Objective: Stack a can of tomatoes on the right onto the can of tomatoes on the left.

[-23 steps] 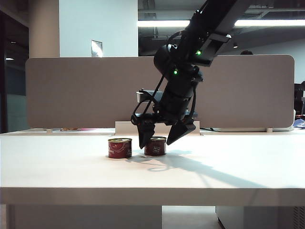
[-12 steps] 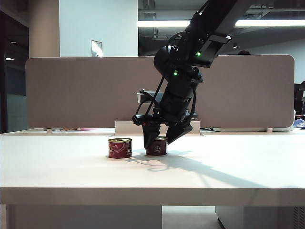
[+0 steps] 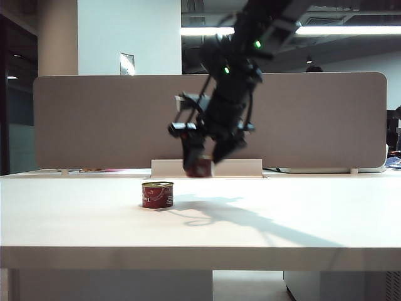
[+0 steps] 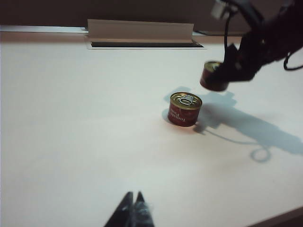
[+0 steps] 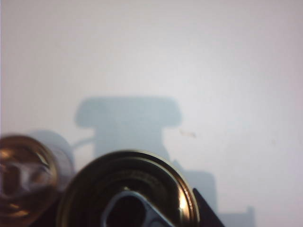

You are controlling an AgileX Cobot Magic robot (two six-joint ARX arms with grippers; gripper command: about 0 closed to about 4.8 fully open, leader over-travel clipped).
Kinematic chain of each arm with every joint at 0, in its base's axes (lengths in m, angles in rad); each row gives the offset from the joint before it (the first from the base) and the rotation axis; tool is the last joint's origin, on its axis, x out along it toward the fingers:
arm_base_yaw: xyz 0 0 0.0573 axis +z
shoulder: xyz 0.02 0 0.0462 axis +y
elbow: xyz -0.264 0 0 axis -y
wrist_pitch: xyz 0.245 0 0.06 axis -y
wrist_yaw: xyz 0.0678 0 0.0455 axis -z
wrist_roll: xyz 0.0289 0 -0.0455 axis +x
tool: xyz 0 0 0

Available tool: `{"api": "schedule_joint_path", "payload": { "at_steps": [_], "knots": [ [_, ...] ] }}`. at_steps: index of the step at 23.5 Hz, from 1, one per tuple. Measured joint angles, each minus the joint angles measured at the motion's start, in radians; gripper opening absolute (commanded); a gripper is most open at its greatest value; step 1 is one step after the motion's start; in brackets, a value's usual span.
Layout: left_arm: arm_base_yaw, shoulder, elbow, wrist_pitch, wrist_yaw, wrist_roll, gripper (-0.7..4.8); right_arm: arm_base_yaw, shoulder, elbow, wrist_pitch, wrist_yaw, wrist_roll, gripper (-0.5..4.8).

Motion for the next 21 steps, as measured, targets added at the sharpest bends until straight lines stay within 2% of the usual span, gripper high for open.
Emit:
{"api": "schedule_joint_path", "payload": {
  "at_steps": [7, 13, 21],
  "knots": [
    [0.000, 0.000, 0.000, 0.000, 0.000, 0.000, -0.06, 0.062, 0.003, 0.047, -0.048, -0.002, -0.008, 2.63],
    [0.000, 0.000, 0.000, 0.000, 0.000, 0.000, -0.06, 0.106, 0.005, 0.047, -0.004, -0.002, -0.011, 2.60],
    [0.000, 0.000, 0.000, 0.000, 0.000, 0.000, -0.06, 0.106, 0.013, 0.050, 0.033, -0.045, -0.011, 2.60]
  ]
}}
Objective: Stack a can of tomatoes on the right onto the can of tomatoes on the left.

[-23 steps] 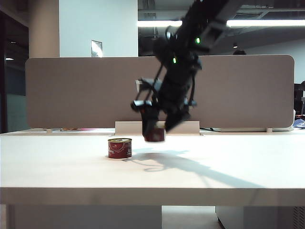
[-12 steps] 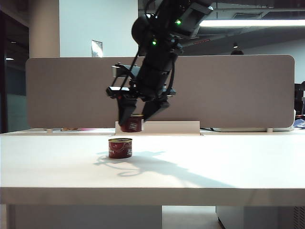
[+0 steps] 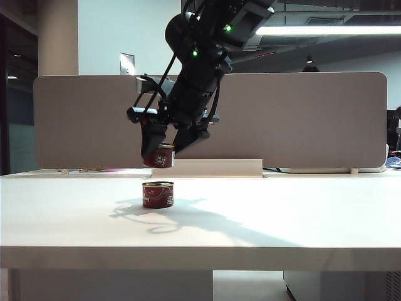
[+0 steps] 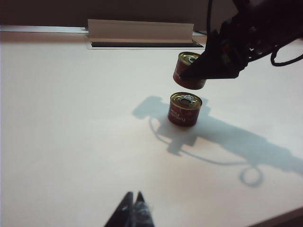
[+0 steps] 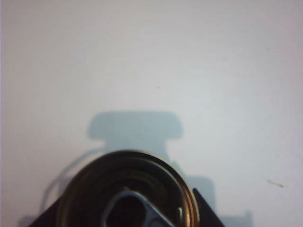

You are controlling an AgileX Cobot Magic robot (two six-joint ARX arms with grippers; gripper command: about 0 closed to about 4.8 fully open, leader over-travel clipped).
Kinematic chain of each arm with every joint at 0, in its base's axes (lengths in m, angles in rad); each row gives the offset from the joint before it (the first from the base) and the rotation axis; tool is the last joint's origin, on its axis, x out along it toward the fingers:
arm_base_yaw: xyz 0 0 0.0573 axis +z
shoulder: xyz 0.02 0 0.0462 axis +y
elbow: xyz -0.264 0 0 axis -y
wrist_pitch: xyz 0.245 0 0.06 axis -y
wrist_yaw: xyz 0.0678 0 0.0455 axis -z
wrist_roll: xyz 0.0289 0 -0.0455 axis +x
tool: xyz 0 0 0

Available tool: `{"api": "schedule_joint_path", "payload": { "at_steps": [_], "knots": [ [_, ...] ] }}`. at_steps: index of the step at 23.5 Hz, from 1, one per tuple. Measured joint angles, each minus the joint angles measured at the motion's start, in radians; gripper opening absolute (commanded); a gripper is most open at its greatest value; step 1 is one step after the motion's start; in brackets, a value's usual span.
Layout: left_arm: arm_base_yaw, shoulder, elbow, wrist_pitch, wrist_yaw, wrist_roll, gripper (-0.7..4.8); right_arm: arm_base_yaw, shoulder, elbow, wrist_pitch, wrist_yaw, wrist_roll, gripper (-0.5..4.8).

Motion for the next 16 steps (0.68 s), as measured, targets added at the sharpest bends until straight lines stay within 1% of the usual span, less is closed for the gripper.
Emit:
{"api": "schedule_joint_path", "payload": {
  "at_steps": [16],
  "knots": [
    [0.000, 0.000, 0.000, 0.000, 0.000, 0.000, -0.06, 0.000, 0.031, 0.005, -0.010, -0.006, 0.000, 2.60]
  ]
}}
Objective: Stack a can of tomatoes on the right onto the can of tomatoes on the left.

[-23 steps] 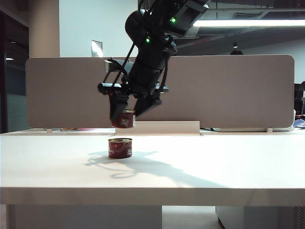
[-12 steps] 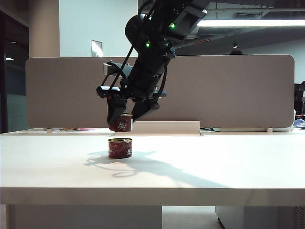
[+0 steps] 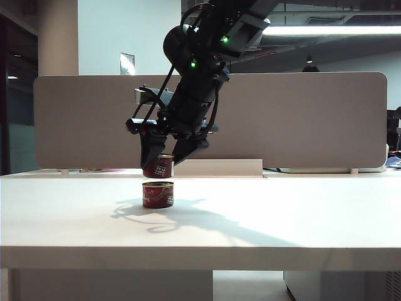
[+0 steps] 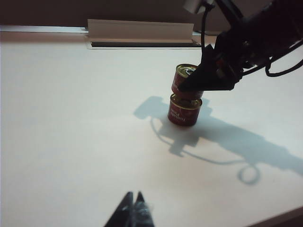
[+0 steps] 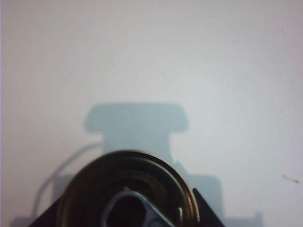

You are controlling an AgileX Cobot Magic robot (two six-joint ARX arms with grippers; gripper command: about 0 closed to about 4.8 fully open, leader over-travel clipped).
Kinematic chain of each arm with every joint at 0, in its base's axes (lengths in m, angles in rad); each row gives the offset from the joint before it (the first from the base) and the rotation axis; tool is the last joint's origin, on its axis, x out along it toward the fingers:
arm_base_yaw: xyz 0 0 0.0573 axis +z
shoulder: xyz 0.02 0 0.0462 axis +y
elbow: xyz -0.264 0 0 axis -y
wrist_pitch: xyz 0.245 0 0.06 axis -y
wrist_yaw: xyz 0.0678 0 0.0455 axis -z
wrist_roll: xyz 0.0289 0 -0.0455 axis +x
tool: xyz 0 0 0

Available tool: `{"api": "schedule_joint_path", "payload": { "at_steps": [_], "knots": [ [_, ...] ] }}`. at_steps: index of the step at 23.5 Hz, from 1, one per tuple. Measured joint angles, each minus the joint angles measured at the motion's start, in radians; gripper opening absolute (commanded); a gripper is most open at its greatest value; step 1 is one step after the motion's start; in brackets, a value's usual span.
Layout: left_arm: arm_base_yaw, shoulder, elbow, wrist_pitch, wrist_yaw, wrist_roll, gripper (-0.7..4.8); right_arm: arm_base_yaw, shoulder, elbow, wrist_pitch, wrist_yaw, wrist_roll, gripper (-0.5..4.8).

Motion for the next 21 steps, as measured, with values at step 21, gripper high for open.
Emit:
{"api": "schedule_joint_path", "payload": {
  "at_steps": [21],
  "knots": [
    [0.000, 0.000, 0.000, 0.000, 0.000, 0.000, -0.06, 0.001, 0.012, 0.000, -0.004, -0.002, 0.001, 4.37]
  ]
}}
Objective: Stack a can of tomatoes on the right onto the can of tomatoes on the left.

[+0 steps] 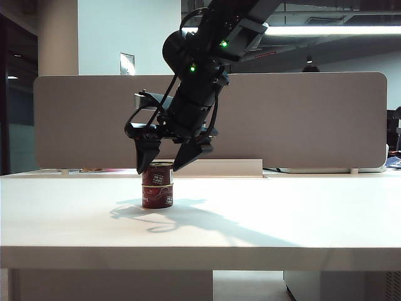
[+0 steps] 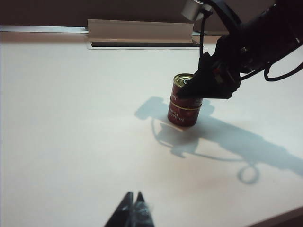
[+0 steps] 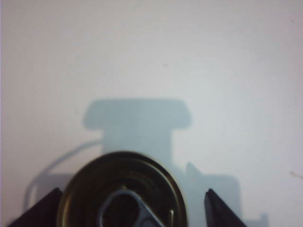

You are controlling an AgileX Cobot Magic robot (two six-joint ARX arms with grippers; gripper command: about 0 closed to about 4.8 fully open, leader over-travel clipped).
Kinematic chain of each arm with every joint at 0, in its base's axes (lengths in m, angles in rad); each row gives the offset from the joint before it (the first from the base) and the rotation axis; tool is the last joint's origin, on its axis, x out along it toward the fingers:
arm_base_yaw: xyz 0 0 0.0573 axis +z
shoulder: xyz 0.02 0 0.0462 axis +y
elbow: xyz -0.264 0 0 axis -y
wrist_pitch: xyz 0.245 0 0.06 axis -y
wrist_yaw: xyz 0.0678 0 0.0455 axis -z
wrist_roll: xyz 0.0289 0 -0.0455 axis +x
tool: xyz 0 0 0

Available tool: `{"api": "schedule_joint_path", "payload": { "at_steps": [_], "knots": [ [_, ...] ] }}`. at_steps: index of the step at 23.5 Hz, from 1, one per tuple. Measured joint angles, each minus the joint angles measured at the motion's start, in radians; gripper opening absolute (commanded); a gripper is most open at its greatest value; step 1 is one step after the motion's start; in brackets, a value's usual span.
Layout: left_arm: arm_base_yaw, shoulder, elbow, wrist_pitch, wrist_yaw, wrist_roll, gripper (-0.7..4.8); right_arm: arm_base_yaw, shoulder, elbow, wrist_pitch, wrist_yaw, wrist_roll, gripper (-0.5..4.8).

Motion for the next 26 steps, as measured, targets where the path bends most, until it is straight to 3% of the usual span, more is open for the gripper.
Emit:
{"api": "schedule_joint_path", "payload": {
  "at_steps": [10, 14, 17, 22, 26],
  "knots": [
    [0.000, 0.000, 0.000, 0.000, -0.002, 0.000, -0.06, -0.002, -0.058, 0.047, 0.027, -0.001, 0.000, 4.36],
    [0.000, 0.001, 0.000, 0.009, -0.060, 0.001, -0.06, -0.008, -0.129, 0.062, 0.039, 0.011, 0.000, 4.25],
    [0.000, 0.000, 0.000, 0.040, -0.135, 0.001, -0.06, -0.016, -0.187, 0.062, 0.030, 0.048, 0.000, 3.17],
    [0.000, 0.000, 0.000, 0.098, -0.208, 0.001, -0.06, -0.074, -0.271, 0.061, -0.048, 0.107, -0.002, -0.08],
    [0.000, 0.000, 0.000, 0.121, -0.248, 0.003, -0.06, -0.163, -0.333, 0.058, -0.166, 0.061, -0.003, -0.08]
  ]
}}
